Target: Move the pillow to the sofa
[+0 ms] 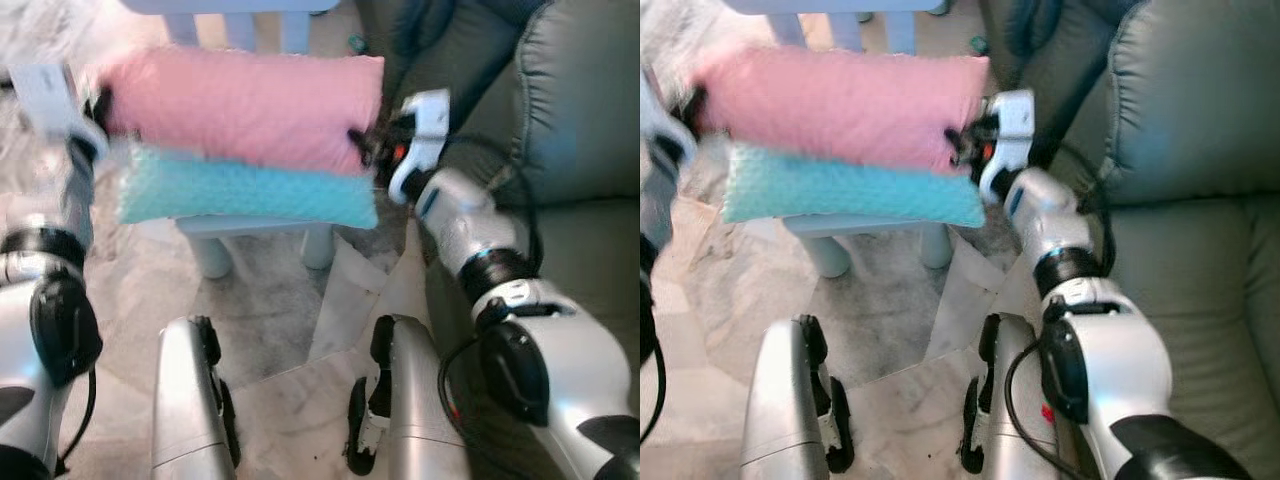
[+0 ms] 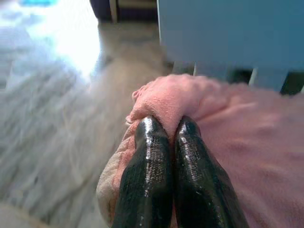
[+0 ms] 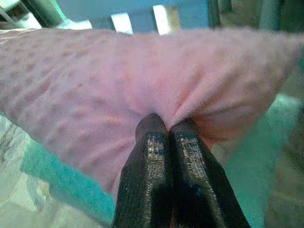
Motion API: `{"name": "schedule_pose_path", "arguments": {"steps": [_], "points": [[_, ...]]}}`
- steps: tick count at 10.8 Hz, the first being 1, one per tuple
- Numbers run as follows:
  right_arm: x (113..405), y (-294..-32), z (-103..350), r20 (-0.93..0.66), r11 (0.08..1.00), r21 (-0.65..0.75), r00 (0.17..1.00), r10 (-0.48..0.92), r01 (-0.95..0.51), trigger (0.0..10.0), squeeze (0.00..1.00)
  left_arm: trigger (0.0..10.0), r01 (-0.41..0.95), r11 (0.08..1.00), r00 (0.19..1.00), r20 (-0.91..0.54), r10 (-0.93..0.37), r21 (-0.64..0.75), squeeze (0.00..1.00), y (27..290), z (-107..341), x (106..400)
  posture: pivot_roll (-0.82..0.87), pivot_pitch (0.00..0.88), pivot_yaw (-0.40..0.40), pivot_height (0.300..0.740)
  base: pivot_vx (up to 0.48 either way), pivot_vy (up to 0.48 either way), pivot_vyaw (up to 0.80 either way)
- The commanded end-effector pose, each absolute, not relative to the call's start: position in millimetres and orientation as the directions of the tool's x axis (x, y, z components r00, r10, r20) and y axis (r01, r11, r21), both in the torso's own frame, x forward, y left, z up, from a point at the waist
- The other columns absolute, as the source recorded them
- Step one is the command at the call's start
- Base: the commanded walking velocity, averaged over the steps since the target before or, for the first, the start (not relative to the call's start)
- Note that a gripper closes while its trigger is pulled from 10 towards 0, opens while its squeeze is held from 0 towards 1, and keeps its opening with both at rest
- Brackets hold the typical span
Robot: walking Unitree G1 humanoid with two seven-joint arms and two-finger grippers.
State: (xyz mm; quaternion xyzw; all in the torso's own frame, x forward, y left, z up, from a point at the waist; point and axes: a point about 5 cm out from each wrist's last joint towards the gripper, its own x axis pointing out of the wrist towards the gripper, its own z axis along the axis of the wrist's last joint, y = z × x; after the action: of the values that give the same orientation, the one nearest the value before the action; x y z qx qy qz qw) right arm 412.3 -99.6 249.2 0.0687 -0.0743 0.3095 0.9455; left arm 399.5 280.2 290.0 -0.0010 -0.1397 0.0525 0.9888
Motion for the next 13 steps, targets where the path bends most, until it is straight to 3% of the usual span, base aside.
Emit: {"name": "schedule_pose_path", "arguments": {"steps": [1,4,8,13], "points": [[411.2,-103.1,264.1,0.256,0.798,0.044,0.779,0.572,-0.6,0.0,0.0,0.0,-0.111,0.994,0.933,0.348,0.097,0.021,0.0,283.9,305.2,396.1,-0.07,0.34,-0.058,0.519,0.0,0.0,0.0],[407.5,-109.4,279.3,0.33,0.801,0.007,0.758,0.563,-0.599,0.0,0.0,0.0,-0.075,0.997,0.891,0.451,0.052,0.035,0.0,276.6,320.2,393.7,-0.05,0.295,-0.052,0.519,0.0,0.0,0.0],[402.4,-115.3,273.4,0.34,0.832,-0.004,0.781,0.524,-0.555,0.0,0.0,0.0,-0.035,0.999,0.89,0.454,0.034,-0.007,0.0,264.1,298.0,394.2,-0.03,0.258,-0.036,0.519,0.0,0.0,0.0],[398.5,-117.8,271.6,0.352,0.849,0.028,0.8,0.486,-0.528,0.0,0.0,0.0,0.018,0.998,0.9,0.435,0.009,-0.058,0.0,246.9,268.3,389.6,-0.03,0.235,-0.014,0.574,0.0,0.0,0.0]]}}
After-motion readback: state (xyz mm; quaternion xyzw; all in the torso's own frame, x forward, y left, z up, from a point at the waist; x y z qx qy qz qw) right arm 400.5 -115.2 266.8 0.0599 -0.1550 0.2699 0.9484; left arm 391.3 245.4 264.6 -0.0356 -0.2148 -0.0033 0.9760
